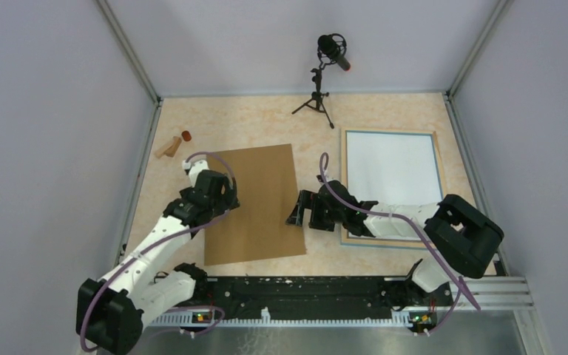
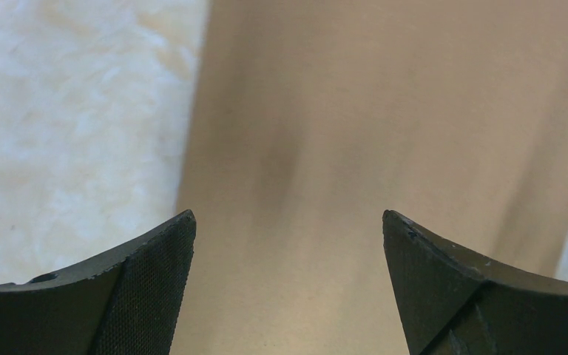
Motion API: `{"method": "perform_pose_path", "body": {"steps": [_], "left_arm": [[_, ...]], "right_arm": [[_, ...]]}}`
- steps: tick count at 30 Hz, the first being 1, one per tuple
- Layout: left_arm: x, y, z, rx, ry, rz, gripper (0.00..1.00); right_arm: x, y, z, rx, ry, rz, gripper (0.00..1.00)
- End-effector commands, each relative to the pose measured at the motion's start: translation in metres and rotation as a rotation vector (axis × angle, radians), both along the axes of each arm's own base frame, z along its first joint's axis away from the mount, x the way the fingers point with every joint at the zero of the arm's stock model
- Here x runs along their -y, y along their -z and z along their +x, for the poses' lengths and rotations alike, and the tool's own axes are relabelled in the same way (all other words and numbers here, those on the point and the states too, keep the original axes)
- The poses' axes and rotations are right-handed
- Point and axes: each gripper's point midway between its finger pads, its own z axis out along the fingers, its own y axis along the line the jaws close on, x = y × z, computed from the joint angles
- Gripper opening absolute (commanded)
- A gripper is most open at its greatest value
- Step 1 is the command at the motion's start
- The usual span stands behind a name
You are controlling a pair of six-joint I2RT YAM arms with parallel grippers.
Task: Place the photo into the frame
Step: Turn over the photo from the photo frame, then pick up the photo frame item at the center of the board.
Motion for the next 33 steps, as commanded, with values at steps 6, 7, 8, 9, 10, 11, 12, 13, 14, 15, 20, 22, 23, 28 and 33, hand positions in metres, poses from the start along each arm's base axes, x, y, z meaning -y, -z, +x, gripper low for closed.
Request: {"method": "perform_pose_path", "body": {"steps": [6, 7, 8, 9, 10, 11, 12, 13, 14, 15, 20, 22, 23, 28, 33], "left_arm": [[-0.064, 0.010, 0.023, 0.038, -0.314, -0.069, 0.98], [-0.071, 0.019, 0.024, 0.013, -0.334, -0.089, 0.98], [-0.079, 0.030, 0.025, -0.024, -0.363, -0.122, 0.98], [-0.081, 0.038, 0.026, -0.048, -0.371, -0.178, 0.98], [-0.079, 0.047, 0.026, -0.072, -0.370, -0.233, 0.98], [-0.074, 0.055, 0.025, -0.094, -0.360, -0.284, 0.98], [-0.069, 0.062, 0.023, -0.118, -0.351, -0.322, 0.98], [-0.065, 0.068, 0.020, -0.140, -0.348, -0.348, 0.98], [-0.062, 0.072, 0.018, -0.154, -0.346, -0.362, 0.98], [-0.061, 0.075, 0.015, -0.162, -0.346, -0.367, 0.98], [-0.055, 0.088, 0.001, -0.197, -0.345, -0.386, 0.98], [-0.049, 0.092, -0.004, -0.224, -0.336, -0.413, 0.98], [-0.046, 0.095, -0.007, -0.236, -0.327, -0.429, 0.98], [-0.024, 0.111, -0.024, -0.316, -0.314, -0.536, 0.98], [-0.010, 0.117, -0.035, -0.358, -0.309, -0.609, 0.98]], "right_arm": [[-0.015, 0.004, 0.008, 0.060, -0.066, 0.001, 0.99], [-0.016, 0.005, 0.008, 0.062, -0.069, -0.004, 0.99], [-0.016, 0.007, 0.008, 0.064, -0.073, -0.008, 0.99], [-0.016, 0.008, 0.009, 0.065, -0.077, -0.010, 0.99], [-0.017, 0.009, 0.009, 0.061, -0.084, -0.007, 0.99], [-0.018, 0.009, 0.008, 0.058, -0.090, -0.001, 0.99], [-0.019, 0.010, 0.008, 0.055, -0.094, 0.006, 0.99], [-0.020, 0.010, 0.008, 0.052, -0.097, 0.015, 0.99], [-0.022, 0.010, 0.008, 0.048, -0.099, 0.020, 0.99], [-0.023, 0.011, 0.008, 0.044, -0.101, 0.024, 0.99], [-0.029, 0.017, 0.006, 0.012, -0.109, 0.040, 0.99], [-0.030, 0.017, 0.005, 0.003, -0.105, 0.048, 0.99], [-0.031, 0.016, 0.005, 0.002, -0.104, 0.059, 0.99], [-0.036, 0.009, 0.005, 0.020, -0.099, 0.121, 0.99], [-0.041, 0.000, 0.010, 0.074, -0.102, 0.179, 0.99]]}}
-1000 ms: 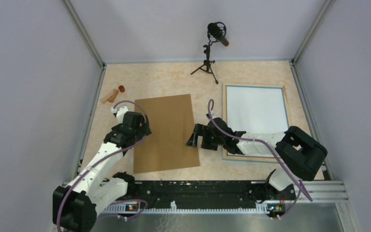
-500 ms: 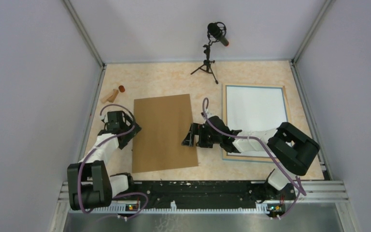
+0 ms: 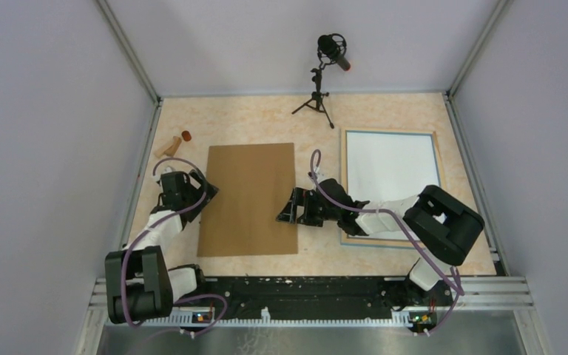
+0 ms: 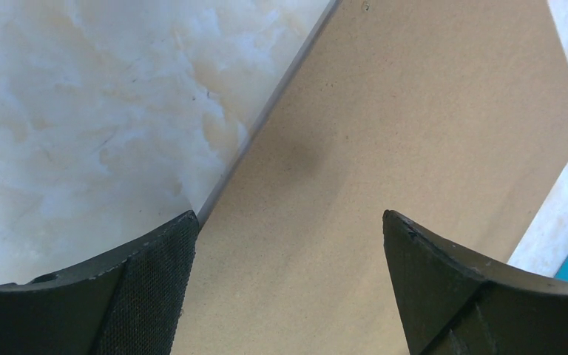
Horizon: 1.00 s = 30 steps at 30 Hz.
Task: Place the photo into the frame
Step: Pick up the photo frame item at the center of the board.
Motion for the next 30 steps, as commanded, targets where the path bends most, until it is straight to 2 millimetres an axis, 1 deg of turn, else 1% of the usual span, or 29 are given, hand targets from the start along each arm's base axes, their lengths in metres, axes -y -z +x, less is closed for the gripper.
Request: {"method": "perform_pose_path", "body": {"steps": [1, 4, 7, 8, 12, 16, 21, 26, 30], "left_arm": [[0.051, 0.051, -0.077, -0.301, 0.061, -0.247, 0.98], [0.057, 0.049, -0.081, -0.296, 0.071, -0.268, 0.98], [0.066, 0.043, -0.084, -0.283, 0.091, -0.288, 0.98], [0.068, 0.041, -0.085, -0.279, 0.098, -0.289, 0.98], [0.073, 0.033, -0.084, -0.263, 0.114, -0.295, 0.98], [0.084, 0.027, -0.085, -0.248, 0.147, -0.326, 0.98], [0.102, 0.018, -0.087, -0.225, 0.198, -0.353, 0.98], [0.121, 0.012, -0.088, -0.216, 0.236, -0.372, 0.98], [0.131, 0.008, -0.088, -0.210, 0.256, -0.384, 0.98]], "right_arm": [[-0.005, 0.001, -0.002, 0.034, -0.015, 0.053, 0.99], [-0.008, -0.018, 0.001, 0.099, -0.015, 0.129, 0.99], [-0.010, -0.043, 0.003, 0.168, -0.017, 0.211, 0.99], [-0.010, -0.054, 0.003, 0.191, -0.016, 0.238, 0.99], [-0.004, -0.077, -0.003, 0.218, -0.017, 0.270, 0.99], [0.005, -0.097, -0.010, 0.231, -0.016, 0.285, 0.99], [0.015, -0.105, -0.017, 0.233, -0.015, 0.287, 0.99], [0.026, -0.108, -0.026, 0.235, -0.013, 0.289, 0.99], [0.033, -0.110, -0.031, 0.238, -0.012, 0.292, 0.99]]}}
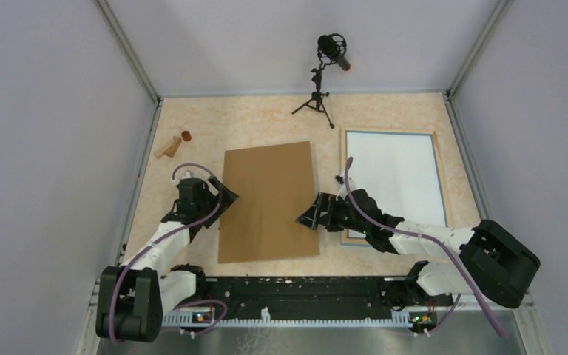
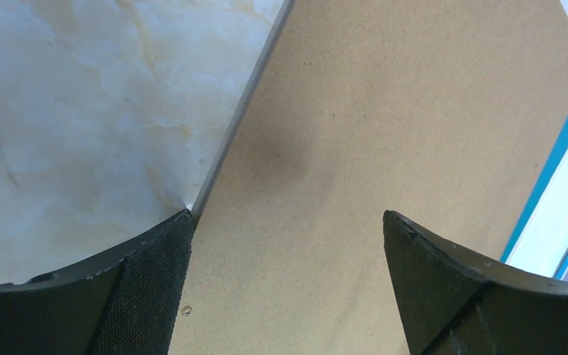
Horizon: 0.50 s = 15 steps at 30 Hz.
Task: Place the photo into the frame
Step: Pick up the photo frame item at the center of the board.
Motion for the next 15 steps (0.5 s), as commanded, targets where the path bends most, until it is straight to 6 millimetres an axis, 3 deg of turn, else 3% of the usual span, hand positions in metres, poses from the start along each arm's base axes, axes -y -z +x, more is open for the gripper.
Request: {"method": "perform_pose_path", "body": {"steps": [1, 4, 10, 11, 12, 15], "left_arm": [[0.060, 0.017, -0.067, -0.266, 0.143, -0.262, 0.98], [0.061, 0.015, -0.066, -0.254, 0.149, -0.262, 0.98], [0.066, 0.016, -0.069, -0.255, 0.171, -0.276, 0.98], [0.068, 0.015, -0.070, -0.256, 0.177, -0.281, 0.98], [0.071, 0.015, -0.071, -0.258, 0.182, -0.285, 0.98], [0.079, 0.011, -0.072, -0.249, 0.204, -0.300, 0.99]], "right_arm": [[-0.027, -0.073, -0.013, 0.119, -0.116, 0.234, 0.99], [-0.022, -0.081, -0.017, 0.143, -0.117, 0.260, 0.99], [-0.015, -0.121, -0.023, 0.206, -0.120, 0.326, 0.99], [-0.007, -0.126, -0.005, 0.230, -0.010, 0.309, 0.88], [-0.013, -0.131, -0.025, 0.207, -0.122, 0.329, 0.86], [-0.006, -0.127, -0.026, 0.141, -0.075, 0.318, 0.86]]}}
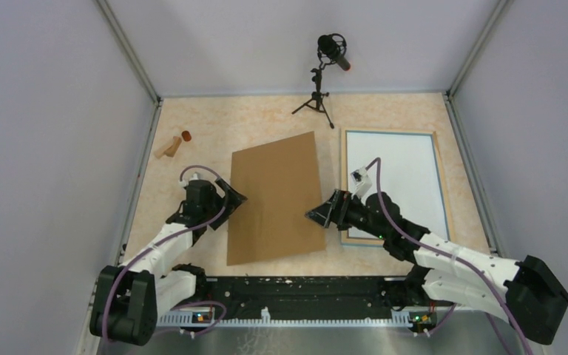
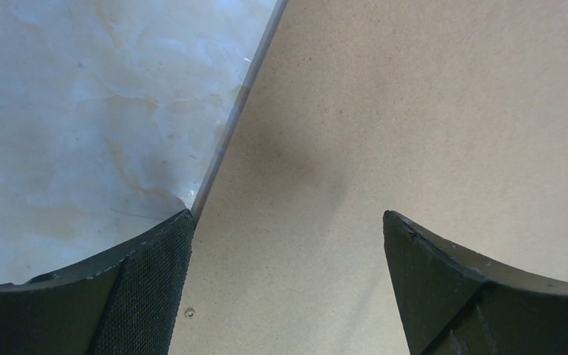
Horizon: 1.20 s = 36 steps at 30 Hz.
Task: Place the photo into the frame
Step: Pick up the photo frame item at the center of the board.
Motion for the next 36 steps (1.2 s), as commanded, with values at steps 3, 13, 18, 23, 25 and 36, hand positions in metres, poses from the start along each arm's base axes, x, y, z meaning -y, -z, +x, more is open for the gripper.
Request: {"method": "perform_pose_path", "body": {"steps": [3, 13, 18, 23, 25, 36], "left_arm": [[0.068, 0.006, -0.064, -0.219, 0.203, -0.271, 0.98], [0.087, 0.004, -0.067, -0.222, 0.229, -0.289, 0.98], [0.081, 0.004, -0.065, -0.207, 0.223, -0.246, 0.98], [0.079, 0.003, -0.063, -0.179, 0.227, -0.231, 0.98], [0.078, 0.003, -0.062, -0.172, 0.231, -0.225, 0.99], [0.074, -0.013, -0.049, -0.075, 0.283, -0.140, 0.98]], "right_arm": [[-0.014, -0.069, -0.012, -0.099, 0.013, 0.291, 0.84], [-0.012, -0.062, -0.005, -0.108, 0.052, 0.267, 0.66], [0.009, -0.039, -0.003, -0.157, 0.123, 0.036, 0.65], [0.022, -0.037, -0.010, -0.164, 0.126, -0.040, 0.52], [0.024, -0.040, -0.011, -0.158, 0.116, -0.068, 0.46], [0.033, -0.060, -0.006, -0.092, 0.095, -0.183, 0.00]]}}
